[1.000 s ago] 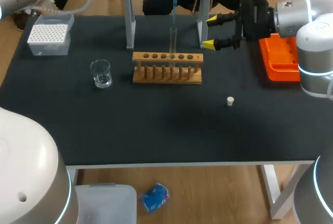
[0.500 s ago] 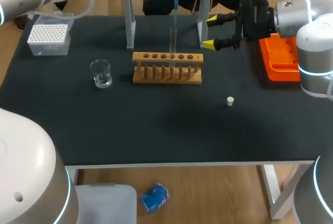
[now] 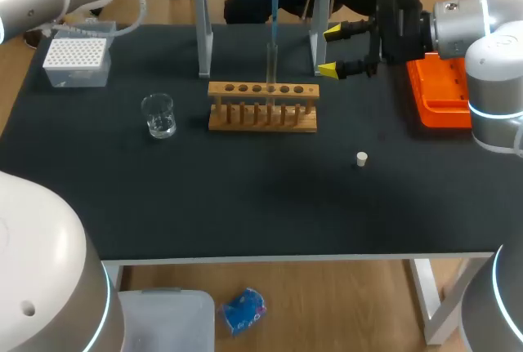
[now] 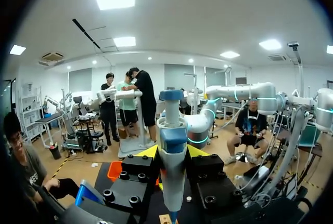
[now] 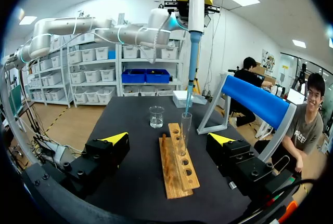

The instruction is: Invert the test tube, pick up the pipette, mount the tip to pipette, aspirate from beaker and dispense into the tube, eject the tip, return the pipette, and cap with the stopper.

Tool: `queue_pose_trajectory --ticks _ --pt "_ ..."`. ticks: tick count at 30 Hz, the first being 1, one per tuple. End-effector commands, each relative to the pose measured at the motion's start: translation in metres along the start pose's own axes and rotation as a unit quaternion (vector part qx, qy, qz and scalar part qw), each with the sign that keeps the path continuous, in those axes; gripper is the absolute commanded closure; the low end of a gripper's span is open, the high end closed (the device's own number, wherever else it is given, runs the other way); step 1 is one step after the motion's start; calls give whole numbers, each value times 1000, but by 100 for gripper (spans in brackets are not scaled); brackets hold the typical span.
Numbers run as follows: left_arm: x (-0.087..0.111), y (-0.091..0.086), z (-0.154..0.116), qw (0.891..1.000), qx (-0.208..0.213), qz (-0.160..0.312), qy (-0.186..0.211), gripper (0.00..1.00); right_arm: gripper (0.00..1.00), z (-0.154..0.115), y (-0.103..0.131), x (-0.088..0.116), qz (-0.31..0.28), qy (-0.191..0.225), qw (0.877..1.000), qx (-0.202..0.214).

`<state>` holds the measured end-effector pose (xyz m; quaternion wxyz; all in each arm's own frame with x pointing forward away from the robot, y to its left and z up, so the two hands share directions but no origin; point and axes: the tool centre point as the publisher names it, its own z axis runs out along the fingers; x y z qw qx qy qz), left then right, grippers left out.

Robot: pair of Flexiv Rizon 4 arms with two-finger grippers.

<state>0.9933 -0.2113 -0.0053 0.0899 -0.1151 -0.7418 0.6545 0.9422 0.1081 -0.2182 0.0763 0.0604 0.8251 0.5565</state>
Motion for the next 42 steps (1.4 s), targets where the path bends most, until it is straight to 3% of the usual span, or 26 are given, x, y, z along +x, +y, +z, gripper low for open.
queue_pose_trajectory --ticks 1,14,22,42 --pt "4 0 -3 1000 -1 -1 -5 100 0 0 0 0 0 0 1000 0" --pt "-8 -4 -9 1000 -9 4 -2 100 0 0 0 0 0 0 1000 0" --pt "-13 -3 1 1000 -4 6 11 100 0 0 0 0 0 0 1000 0" --pt "3 1 6 1000 4 0 6 100 0 0 0 0 0 0 1000 0"
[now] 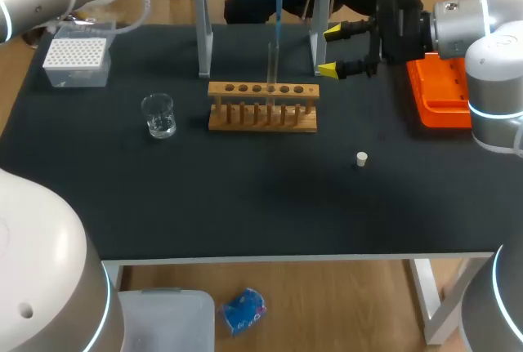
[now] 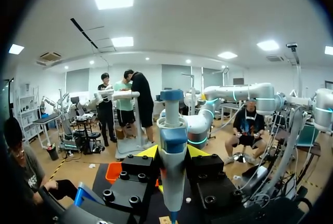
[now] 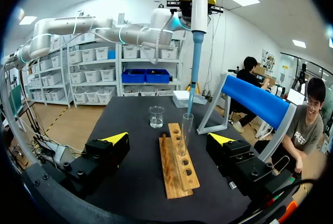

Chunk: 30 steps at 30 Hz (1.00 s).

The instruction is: Invert the test tube, pick up the pipette, mount the tip to pipette, aspirate from beaker and dispense into the tube, eject the tip, return the pipette, and cap with the stopper.

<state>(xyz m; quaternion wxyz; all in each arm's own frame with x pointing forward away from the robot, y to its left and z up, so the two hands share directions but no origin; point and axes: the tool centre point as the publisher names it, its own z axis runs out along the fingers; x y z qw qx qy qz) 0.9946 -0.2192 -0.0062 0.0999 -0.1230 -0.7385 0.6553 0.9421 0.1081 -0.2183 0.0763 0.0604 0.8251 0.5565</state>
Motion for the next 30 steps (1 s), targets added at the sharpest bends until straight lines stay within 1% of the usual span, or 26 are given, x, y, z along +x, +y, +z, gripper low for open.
queue_pose_trajectory --ticks 1,21,30 --pt "7 1 -2 1000 1 0 -8 100 0 0 0 0 0 0 1000 0" --pt "1 10 -4 1000 9 3 -13 100 0 0 0 0 0 0 1000 0" --pt "2 13 -3 1000 11 8 -16 100 0 0 0 0 0 0 1000 0"
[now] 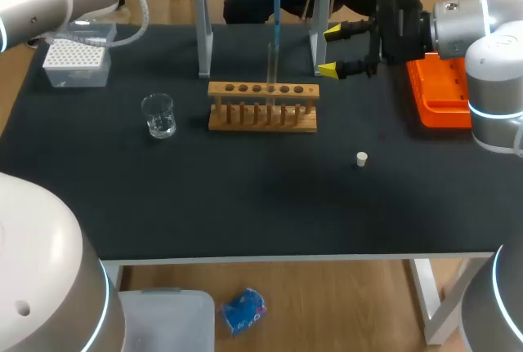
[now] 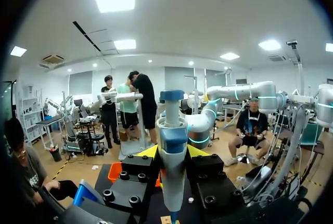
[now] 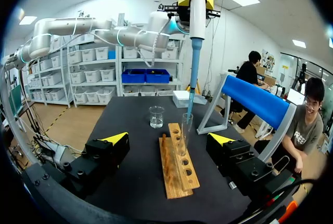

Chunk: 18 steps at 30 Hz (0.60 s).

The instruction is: Invert the test tube, pick up the pipette, mount the tip to pipette, aspirate from beaker and dispense into the tube, eject the tip, return the pipette, and cap with the stopper.

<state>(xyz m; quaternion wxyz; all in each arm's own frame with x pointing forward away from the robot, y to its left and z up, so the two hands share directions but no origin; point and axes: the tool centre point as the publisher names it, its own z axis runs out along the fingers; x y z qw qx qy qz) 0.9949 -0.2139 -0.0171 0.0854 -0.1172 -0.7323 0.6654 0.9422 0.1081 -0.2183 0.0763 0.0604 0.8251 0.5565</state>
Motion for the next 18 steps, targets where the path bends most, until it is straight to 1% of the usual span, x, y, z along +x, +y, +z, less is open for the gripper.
queue_pose_trajectory --ticks 1,10,18 --pt "1 2 1 1000 1 1 -2 100 0 0 0 0 0 0 1000 0" --pt "4 4 1 1000 -2 2 -3 100 0 0 0 0 0 0 1000 0" --pt "3 9 0 1000 0 0 -5 100 0 0 0 0 0 0 1000 0"
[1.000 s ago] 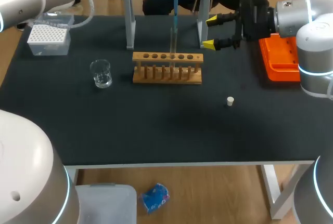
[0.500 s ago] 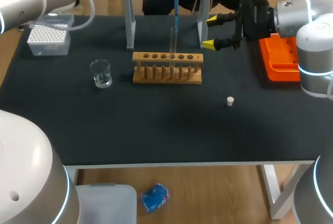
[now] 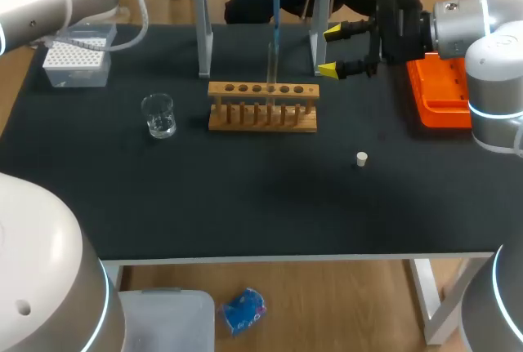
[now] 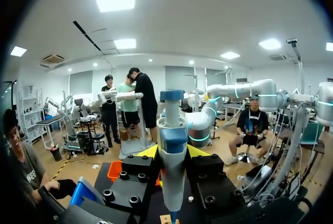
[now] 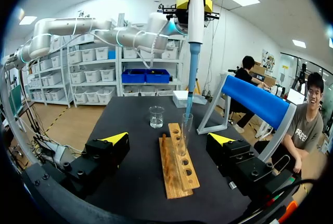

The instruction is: Invert the test tube, pick up the pipette, mount the tip to pipette, aspirate from beaker and dispense into the tube, eject the tip, return the pipette, and cap with the stopper.

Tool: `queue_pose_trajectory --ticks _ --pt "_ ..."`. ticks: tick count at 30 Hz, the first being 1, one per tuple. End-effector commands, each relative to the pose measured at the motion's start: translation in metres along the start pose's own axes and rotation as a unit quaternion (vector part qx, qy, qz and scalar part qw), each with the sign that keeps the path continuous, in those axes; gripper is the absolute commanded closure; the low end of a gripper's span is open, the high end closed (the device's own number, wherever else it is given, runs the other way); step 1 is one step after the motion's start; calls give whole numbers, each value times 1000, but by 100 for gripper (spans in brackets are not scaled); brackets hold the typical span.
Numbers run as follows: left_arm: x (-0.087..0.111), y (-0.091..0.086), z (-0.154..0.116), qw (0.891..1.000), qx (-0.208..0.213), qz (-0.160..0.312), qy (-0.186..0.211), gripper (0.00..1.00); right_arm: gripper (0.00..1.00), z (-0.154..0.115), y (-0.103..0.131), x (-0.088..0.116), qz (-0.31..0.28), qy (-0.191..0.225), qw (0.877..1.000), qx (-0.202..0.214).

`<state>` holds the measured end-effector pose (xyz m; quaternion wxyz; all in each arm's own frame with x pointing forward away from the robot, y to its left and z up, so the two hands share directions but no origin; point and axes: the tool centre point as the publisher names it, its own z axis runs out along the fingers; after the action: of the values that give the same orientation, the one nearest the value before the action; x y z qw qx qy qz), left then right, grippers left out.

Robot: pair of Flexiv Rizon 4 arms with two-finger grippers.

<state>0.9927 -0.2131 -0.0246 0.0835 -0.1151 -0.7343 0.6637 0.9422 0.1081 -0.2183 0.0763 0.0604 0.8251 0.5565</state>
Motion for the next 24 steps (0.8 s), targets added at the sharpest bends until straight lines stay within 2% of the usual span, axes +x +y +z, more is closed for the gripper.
queue_pose_trajectory --ticks 1,24 --pt "0 2 0 1000 2 0 -2 100 0 0 0 0 0 0 1000 0" --pt "-4 10 -1 1000 4 -5 0 100 0 0 0 0 0 0 1000 0"
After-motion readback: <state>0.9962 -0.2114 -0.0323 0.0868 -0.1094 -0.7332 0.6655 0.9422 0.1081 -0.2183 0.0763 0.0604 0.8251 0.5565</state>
